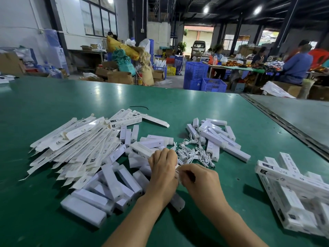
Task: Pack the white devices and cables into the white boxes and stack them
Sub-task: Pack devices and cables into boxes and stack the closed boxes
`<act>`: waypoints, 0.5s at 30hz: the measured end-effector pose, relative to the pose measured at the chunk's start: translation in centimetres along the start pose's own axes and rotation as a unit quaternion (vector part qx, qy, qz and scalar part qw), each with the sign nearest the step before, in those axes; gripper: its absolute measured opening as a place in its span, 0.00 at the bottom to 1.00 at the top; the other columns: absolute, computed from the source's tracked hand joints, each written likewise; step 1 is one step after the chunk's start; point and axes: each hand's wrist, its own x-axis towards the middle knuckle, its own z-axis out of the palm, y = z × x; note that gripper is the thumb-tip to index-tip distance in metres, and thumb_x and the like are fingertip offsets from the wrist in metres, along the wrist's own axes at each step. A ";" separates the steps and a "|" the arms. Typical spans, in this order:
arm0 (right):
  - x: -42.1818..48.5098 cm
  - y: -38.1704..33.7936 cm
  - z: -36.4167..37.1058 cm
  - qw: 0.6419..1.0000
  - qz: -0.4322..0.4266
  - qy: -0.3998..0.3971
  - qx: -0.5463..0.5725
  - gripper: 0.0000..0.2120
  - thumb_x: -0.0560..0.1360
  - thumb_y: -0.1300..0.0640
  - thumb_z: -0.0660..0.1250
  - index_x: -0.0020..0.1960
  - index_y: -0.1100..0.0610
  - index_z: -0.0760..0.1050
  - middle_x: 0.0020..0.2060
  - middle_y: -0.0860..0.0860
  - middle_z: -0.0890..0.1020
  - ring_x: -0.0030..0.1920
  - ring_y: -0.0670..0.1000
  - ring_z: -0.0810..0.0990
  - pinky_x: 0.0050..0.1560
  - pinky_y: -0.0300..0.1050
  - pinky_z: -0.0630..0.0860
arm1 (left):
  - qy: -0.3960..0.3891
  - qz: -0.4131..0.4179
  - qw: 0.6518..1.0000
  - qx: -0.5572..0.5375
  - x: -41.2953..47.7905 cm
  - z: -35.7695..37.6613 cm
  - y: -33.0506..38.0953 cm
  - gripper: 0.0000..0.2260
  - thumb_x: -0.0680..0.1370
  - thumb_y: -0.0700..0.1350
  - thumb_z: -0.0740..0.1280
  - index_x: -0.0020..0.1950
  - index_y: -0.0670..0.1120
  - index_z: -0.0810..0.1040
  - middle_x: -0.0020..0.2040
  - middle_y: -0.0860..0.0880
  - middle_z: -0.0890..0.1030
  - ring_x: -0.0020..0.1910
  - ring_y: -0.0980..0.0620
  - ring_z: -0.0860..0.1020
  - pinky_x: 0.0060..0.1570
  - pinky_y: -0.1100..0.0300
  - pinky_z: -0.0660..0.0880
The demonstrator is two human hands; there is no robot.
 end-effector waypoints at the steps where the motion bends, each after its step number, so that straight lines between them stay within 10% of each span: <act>1: 0.0 0.0 0.1 0.999 0.028 0.015 0.017 0.08 0.70 0.68 0.74 0.43 0.56 0.84 0.32 0.38 0.81 0.35 0.36 0.78 0.39 0.23 0.70 | -0.001 0.000 1.000 0.000 0.0 0.1 0.1 0.19 0.63 0.28 0.60 0.42 0.49 0.59 0.46 0.53 0.64 0.46 0.52 0.58 0.44 0.57 0.52; 6: 0.0 0.0 0.0 0.986 0.124 0.043 0.104 0.05 0.69 0.61 0.78 0.40 0.51 0.85 0.32 0.39 0.83 0.36 0.38 0.81 0.40 0.30 0.75 | 0.005 -0.004 1.000 -0.004 0.1 0.2 0.3 0.18 0.65 0.29 0.62 0.43 0.49 0.60 0.46 0.52 0.65 0.47 0.52 0.59 0.46 0.57 0.53; 15: 0.4 1.2 -1.4 0.990 0.005 -0.088 0.112 0.11 0.70 0.65 0.76 0.50 0.55 0.86 0.48 0.43 0.84 0.49 0.37 0.82 0.50 0.29 0.76 | 0.034 -0.030 0.999 -0.003 0.2 0.0 0.0 0.22 0.62 0.26 0.63 0.41 0.50 0.60 0.44 0.53 0.66 0.45 0.51 0.60 0.41 0.55 0.51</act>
